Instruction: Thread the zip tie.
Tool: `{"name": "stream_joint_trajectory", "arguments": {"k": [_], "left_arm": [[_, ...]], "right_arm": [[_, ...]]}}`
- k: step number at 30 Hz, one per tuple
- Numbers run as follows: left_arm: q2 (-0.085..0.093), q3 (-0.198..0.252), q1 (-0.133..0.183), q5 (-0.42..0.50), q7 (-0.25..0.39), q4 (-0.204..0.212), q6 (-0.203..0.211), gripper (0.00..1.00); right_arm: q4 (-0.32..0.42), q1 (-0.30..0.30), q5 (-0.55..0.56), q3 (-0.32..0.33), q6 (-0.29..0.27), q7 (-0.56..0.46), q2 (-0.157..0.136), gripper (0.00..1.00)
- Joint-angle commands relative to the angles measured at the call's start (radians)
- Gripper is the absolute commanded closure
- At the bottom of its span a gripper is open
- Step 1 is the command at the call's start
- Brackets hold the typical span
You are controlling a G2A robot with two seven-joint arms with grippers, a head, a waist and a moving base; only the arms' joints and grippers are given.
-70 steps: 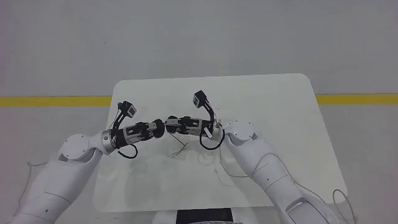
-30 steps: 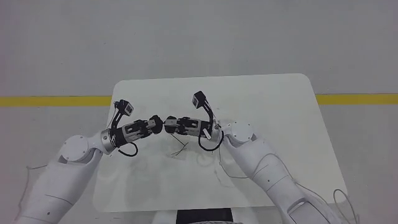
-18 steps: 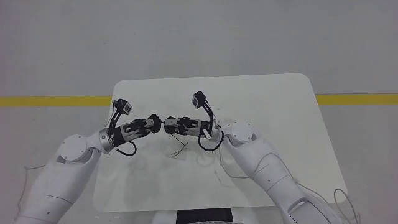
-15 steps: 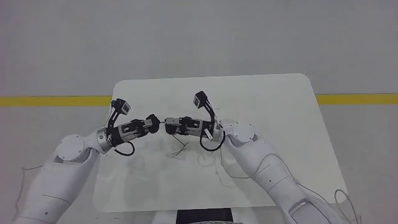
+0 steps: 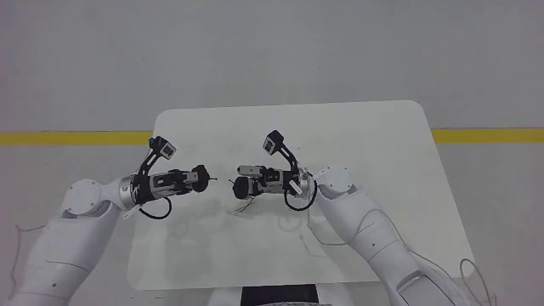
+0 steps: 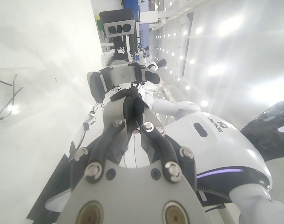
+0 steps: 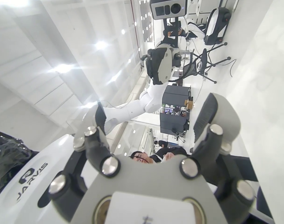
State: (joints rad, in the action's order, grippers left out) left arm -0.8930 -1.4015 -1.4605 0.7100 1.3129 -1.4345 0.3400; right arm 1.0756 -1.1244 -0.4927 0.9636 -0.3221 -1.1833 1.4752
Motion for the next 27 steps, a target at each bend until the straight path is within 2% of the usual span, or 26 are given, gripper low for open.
{"name": "stream_joint_trajectory", "arguments": {"k": [1, 3, 6, 8, 10, 11, 18, 20, 27], "left_arm": [[-0.002, 0.01, 0.001, 0.02, -0.007, -0.006, -0.026, 1.0], [-0.002, 0.014, 0.011, 0.049, 0.01, 0.012, -0.062, 1.0], [-0.004, 0.022, 0.027, 0.118, 0.067, 0.052, -0.112, 1.0], [-0.004, 0.03, 0.039, 0.127, 0.077, 0.071, -0.119, 1.0], [-0.003, 0.048, 0.046, 0.134, 0.077, 0.073, -0.125, 1.0], [-0.001, 0.052, 0.05, 0.112, 0.077, 0.071, -0.115, 1.0], [-0.001, 0.052, 0.05, 0.111, 0.069, 0.07, -0.115, 1.0], [-0.003, 0.058, 0.046, 0.105, 0.037, 0.058, -0.118, 1.0], [-0.004, 0.056, 0.034, 0.108, 0.013, 0.051, -0.094, 1.0]], "right_arm": [[0.002, -0.006, -0.009, 0.002, 0.008, 0.017, -0.001, 0.0], [0.003, -0.008, -0.028, 0.006, -0.014, 0.0, -0.003, 0.0], [0.005, 0.002, -0.034, 0.009, -0.018, -0.045, -0.005, 0.0], [0.008, 0.009, -0.048, 0.009, -0.018, -0.087, -0.003, 0.0], [-0.001, 0.014, -0.052, 0.007, -0.018, -0.101, -0.001, 0.0], [-0.001, 0.014, -0.052, 0.007, -0.018, -0.101, -0.001, 0.0], [-0.001, 0.014, -0.052, 0.007, -0.018, -0.101, -0.001, 0.0], [0.014, 0.006, -0.019, 0.0, -0.007, -0.04, -0.002, 0.0], [0.059, -0.017, 0.021, -0.019, -0.018, 0.158, 0.007, 0.0]]}}
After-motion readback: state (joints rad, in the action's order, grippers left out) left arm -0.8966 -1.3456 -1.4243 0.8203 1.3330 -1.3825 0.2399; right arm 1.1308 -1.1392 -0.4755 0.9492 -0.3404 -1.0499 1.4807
